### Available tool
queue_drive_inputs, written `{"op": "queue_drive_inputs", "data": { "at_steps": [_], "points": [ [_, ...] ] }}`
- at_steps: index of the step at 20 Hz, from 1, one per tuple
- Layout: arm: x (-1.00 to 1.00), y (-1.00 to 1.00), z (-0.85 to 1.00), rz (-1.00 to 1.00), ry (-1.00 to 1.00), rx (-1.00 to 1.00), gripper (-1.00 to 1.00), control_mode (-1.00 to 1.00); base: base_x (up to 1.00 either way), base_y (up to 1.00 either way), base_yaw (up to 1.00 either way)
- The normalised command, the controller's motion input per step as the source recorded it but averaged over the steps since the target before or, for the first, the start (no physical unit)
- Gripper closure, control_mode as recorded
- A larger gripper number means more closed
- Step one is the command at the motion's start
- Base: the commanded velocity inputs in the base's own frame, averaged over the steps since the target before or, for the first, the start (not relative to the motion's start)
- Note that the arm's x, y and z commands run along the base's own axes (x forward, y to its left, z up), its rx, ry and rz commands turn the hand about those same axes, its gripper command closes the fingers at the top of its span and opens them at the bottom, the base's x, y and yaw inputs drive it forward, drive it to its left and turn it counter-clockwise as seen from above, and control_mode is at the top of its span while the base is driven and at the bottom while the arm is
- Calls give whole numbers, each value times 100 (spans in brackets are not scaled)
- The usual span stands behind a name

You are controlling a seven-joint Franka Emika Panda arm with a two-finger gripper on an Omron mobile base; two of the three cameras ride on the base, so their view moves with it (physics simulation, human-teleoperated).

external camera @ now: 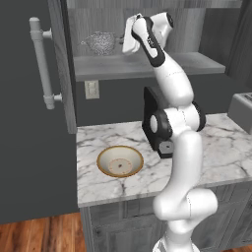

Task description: Open the cabinet and setup a tea strainer by placing it in the bowl upright.

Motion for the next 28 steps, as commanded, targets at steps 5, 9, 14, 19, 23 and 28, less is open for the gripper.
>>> {"op": "queue_drive_inputs", "data": {
  "at_steps": [5,9,14,19,23,28],
  "points": [
    [-61,0,-3,-2,-13,0,100,-100,0,0,0],
    [-69,-9,-2,-10,-11,0,100,-100,0,0,0],
    [-58,-5,-28,-9,-7,0,100,-100,0,0,0],
    [-58,0,-6,-5,-11,0,100,-100,0,0,0],
    [-70,-1,41,-6,-15,0,100,-100,0,0,0],
    [-93,-9,52,-10,-10,0,100,-100,0,0,0]
  ]
}}
